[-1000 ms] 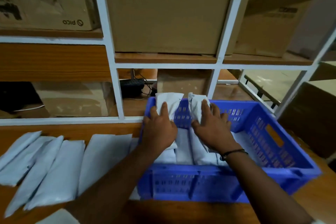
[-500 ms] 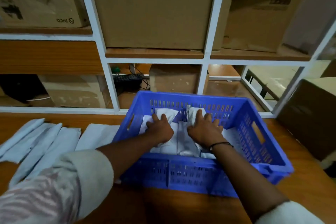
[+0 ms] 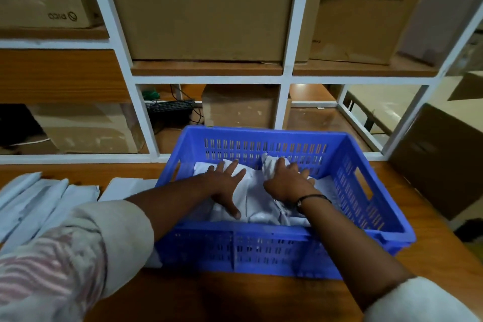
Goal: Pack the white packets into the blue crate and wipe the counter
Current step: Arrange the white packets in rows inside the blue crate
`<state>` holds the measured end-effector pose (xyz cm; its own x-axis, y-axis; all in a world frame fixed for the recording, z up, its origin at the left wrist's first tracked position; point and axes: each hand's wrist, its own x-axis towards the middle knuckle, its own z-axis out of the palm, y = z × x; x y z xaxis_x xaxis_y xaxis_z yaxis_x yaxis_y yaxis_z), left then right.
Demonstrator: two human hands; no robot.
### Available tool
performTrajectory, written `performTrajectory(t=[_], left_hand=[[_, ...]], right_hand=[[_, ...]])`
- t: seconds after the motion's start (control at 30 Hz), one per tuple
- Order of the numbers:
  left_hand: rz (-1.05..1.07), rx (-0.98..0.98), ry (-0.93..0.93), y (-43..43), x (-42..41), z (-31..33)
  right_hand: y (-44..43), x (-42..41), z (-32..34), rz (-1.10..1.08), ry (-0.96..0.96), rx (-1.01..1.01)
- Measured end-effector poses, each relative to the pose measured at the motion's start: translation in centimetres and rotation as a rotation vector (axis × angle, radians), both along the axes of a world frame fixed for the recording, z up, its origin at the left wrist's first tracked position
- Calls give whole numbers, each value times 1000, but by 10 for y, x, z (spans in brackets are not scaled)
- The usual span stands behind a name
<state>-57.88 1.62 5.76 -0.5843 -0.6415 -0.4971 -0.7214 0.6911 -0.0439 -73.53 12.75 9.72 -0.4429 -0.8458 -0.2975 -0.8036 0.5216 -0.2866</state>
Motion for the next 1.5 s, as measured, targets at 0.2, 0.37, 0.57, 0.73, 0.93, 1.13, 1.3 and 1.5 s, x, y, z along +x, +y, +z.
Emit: performTrajectory(t=[0.2,0.37,0.57,0.73,0.93,1.13,1.3,1.5], left_hand=[[-66,61,-78,-17,9,-24],[-113,35,-56,-24,11,-33],[-136,5,-97,-30,8,-40],[-129,-8,-106,-29,3,-45],[-114,-19,-100,-29,3,-44],[-110,-16,-102,-26,3,-41],[-90,0,-98,-23,3,-35],[-88,2,-115,-22,1,-33]], right_hand=[[-18,0,-5,92,67,27],[-24,-9,0,334,-11,223],[-37,-20,-15,593,142,390],[-49,-9,-37,484,120,181],[-45,-24,-25,411,-62,210],[-42,-18,-26,226,-264,101],[-46,-25,-27,293,-145,15],[-38,-21,-32,619,58,194]])
